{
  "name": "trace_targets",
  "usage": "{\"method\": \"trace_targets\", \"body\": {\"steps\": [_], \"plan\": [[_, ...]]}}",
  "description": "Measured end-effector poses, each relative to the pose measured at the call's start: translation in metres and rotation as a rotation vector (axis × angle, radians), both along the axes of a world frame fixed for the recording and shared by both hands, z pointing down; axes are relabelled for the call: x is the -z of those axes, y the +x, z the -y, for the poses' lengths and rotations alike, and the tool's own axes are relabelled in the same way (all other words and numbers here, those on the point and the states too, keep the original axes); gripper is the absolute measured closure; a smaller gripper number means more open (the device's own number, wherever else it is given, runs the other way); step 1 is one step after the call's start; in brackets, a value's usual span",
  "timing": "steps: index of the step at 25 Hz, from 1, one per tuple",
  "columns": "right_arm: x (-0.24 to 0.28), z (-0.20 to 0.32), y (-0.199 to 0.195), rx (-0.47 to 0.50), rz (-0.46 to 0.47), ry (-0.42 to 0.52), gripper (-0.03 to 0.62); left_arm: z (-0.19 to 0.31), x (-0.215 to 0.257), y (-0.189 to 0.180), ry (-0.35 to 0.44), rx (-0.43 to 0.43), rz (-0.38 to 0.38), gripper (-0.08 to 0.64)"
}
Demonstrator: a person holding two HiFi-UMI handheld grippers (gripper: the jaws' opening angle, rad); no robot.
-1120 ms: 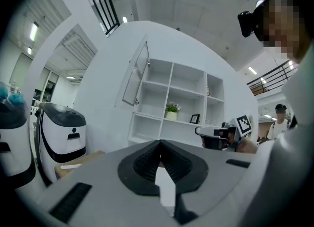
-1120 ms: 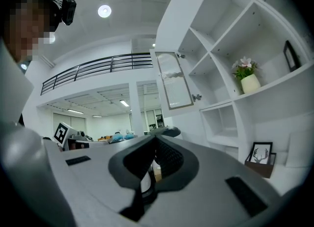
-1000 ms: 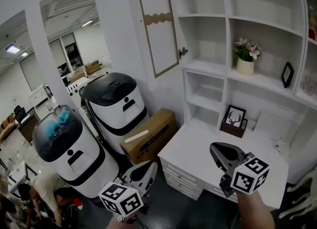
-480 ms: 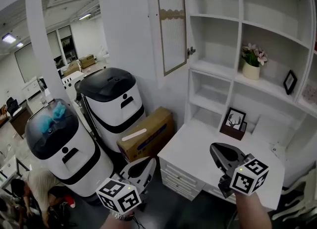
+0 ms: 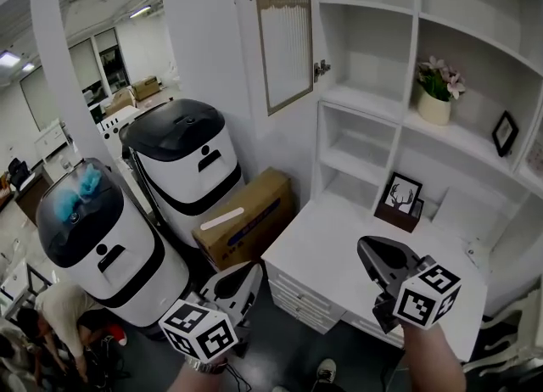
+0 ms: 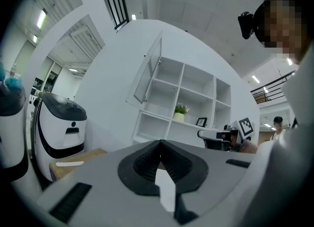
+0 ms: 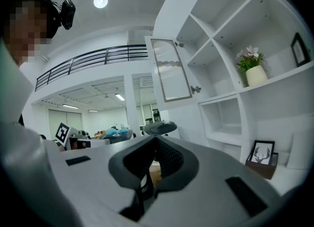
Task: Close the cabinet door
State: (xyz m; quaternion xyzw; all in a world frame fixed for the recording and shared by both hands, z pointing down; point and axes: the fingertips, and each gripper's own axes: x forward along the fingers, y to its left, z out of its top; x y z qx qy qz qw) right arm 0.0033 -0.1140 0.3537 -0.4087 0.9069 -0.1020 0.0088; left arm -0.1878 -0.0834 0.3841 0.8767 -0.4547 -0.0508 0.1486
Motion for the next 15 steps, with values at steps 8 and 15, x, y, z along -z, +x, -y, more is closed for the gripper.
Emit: {"method": "trace_targets", "body": {"steps": [8, 15], "plan": [[0.008, 0.048, 0.026, 0.059, 0.024, 0.012, 0.588, 0.038, 0.011, 0.020, 0.007, 0.072, 0.024, 0.554], [-0.003, 0.089, 0.050, 0.090, 0.050, -0.008, 0.588, 0.072, 0.012, 0.044, 0.005, 0.104, 0.055, 0.554]]}}
